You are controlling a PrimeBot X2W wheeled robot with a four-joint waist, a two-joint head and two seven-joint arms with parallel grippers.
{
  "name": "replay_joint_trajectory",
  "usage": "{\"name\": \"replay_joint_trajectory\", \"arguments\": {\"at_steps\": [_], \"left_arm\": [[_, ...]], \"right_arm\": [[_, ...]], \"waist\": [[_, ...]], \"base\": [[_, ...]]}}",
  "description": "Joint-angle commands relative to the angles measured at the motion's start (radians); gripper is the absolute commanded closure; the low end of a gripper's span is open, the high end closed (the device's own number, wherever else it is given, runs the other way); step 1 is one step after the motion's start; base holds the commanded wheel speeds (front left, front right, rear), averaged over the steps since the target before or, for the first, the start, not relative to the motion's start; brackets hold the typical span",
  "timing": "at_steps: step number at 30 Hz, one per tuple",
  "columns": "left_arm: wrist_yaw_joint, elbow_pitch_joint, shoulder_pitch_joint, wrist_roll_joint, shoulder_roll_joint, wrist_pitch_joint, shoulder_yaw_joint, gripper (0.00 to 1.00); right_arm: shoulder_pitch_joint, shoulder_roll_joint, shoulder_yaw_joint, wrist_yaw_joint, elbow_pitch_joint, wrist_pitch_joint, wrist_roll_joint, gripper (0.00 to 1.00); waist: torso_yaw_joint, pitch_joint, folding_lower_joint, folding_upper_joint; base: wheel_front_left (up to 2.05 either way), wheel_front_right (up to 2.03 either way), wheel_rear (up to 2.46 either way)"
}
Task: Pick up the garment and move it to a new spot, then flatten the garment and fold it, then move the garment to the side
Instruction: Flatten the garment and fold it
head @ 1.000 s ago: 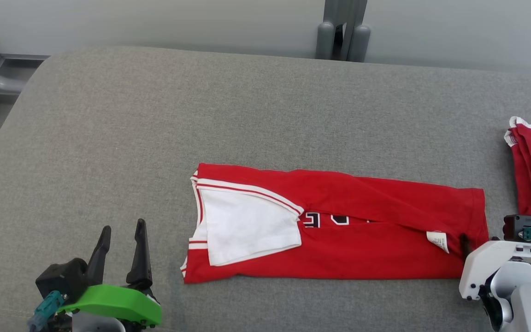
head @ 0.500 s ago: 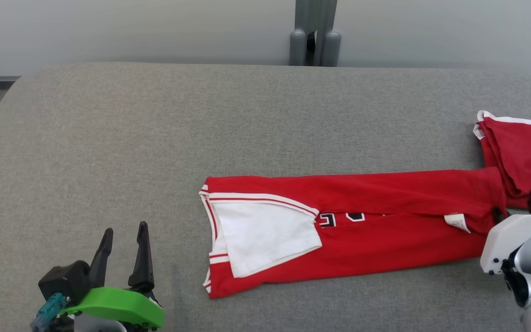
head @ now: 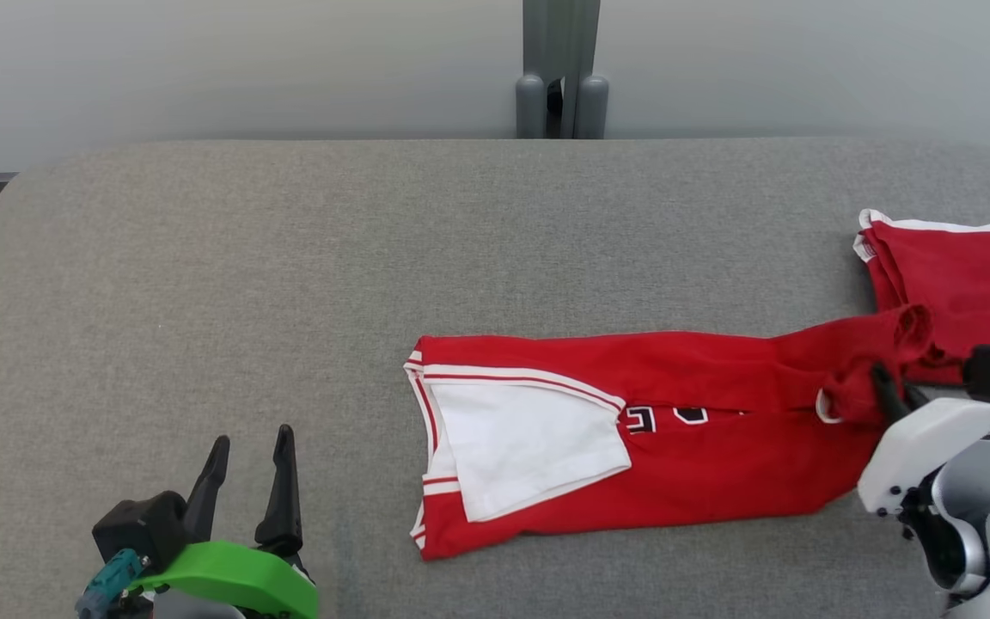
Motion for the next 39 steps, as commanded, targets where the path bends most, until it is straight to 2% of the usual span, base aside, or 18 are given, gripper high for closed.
{"name": "replay_joint_trajectory", "arguments": {"at_steps": [1,6,11,24,34,35,36,37,38,39], "left_arm": [[-0.002,0.002,0.004,0.011,0.005,0.002,0.000,0.00],[-0.002,0.002,0.005,0.014,0.009,0.010,-0.010,0.00],[-0.001,-0.001,0.003,0.015,0.013,0.017,-0.017,0.00],[-0.015,0.002,-0.029,0.019,0.001,0.026,-0.044,0.00],[-0.020,0.018,-0.051,0.018,-0.010,0.017,-0.051,0.00],[-0.020,0.020,-0.051,0.017,-0.010,0.015,-0.051,0.00],[-0.020,0.023,-0.051,0.016,-0.010,0.014,-0.051,0.00],[-0.020,0.024,-0.051,0.015,-0.011,0.012,-0.050,0.00],[-0.021,0.026,-0.051,0.014,-0.012,0.011,-0.050,0.00],[-0.021,0.027,-0.052,0.014,-0.013,0.011,-0.051,0.00]], "right_arm": [[0.014,0.013,0.024,-0.001,-0.032,0.007,0.025,1.00],[0.030,0.044,0.143,-0.001,-0.131,0.029,0.095,1.00],[0.002,0.075,0.255,-0.001,-0.130,0.016,0.150,1.00],[-0.106,0.105,0.444,-0.001,0.084,-0.072,0.264,1.00],[-0.202,0.104,0.540,-0.001,0.298,-0.145,0.323,1.00],[-0.211,0.104,0.549,-0.001,0.322,-0.154,0.325,0.90],[-0.218,0.105,0.555,-0.001,0.338,-0.160,0.333,0.71],[-0.227,0.105,0.565,-0.001,0.354,-0.169,0.341,0.11],[-0.234,0.105,0.574,-0.001,0.366,-0.175,0.346,0.00],[-0.242,0.104,0.585,-0.001,0.378,-0.183,0.355,0.00]], "waist": [[0.017,-0.008,0.0000,0.0000],[0.068,-0.021,0.0000,0.0000],[0.127,-0.029,0.0000,0.0000],[0.288,-0.013,0.0000,0.0000],[0.328,0.001,0.0000,0.0000],[0.328,0.001,0.0000,0.0000],[0.328,0.001,0.0000,0.0000],[0.326,0.001,0.0000,0.0000],[0.324,0.002,0.0000,0.0000],[0.321,0.003,0.0000,0.0000]], "base": [[0.00,0.00,0.00],[0.00,0.00,0.00],[0.00,0.00,0.00],[0.00,0.00,0.00],[0.00,0.00,0.00],[0.00,0.00,0.00],[0.00,0.00,0.00],[0.00,0.00,0.00],[0.00,0.00,0.00],[0.00,0.00,0.00]]}}
